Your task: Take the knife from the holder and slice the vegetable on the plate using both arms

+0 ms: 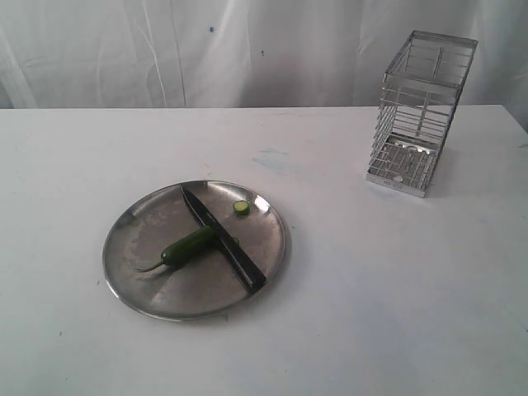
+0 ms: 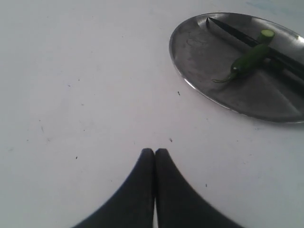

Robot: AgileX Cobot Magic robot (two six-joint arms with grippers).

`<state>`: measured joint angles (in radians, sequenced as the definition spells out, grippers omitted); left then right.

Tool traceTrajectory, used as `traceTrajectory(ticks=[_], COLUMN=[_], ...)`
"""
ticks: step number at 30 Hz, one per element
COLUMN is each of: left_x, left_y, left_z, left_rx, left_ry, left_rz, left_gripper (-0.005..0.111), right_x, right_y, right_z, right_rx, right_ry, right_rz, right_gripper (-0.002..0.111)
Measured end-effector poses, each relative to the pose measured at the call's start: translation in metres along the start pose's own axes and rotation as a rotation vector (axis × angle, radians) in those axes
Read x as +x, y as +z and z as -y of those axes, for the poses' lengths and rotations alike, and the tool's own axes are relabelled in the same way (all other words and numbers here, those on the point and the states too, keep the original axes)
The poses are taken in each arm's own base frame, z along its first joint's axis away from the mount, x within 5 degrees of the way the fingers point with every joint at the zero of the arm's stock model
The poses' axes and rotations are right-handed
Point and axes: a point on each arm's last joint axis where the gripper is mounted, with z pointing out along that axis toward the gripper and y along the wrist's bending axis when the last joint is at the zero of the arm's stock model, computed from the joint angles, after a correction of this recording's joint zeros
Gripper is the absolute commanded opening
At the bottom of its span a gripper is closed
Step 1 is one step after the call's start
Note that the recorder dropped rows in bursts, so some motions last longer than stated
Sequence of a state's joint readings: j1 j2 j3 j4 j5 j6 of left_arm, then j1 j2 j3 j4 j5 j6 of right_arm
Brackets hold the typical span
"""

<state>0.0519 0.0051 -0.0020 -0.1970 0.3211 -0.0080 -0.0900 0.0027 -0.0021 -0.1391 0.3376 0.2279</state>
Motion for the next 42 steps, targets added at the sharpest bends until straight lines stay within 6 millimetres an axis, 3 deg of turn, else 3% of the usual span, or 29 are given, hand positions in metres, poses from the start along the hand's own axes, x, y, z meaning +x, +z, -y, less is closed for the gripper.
traceTrajectory(ticks=[6,42], left_x=[0.0000,0.0000], left_y=[0.0000,0.0000], left_z=[0.0000,0.0000], left_rx=[0.000,0.000], left_ry=[0.080,0.090], left_rz=[0.000,0.000], left_gripper=[0.000,0.000], right_x=[0.0000,0.0000], right_y=[0.0000,0.0000], right_z=[0.0000,0.0000], right_rx=[0.000,0.000], right_ry=[0.000,-0.001], right_rz=[0.000,0.000], right_gripper=[0.000,0.000])
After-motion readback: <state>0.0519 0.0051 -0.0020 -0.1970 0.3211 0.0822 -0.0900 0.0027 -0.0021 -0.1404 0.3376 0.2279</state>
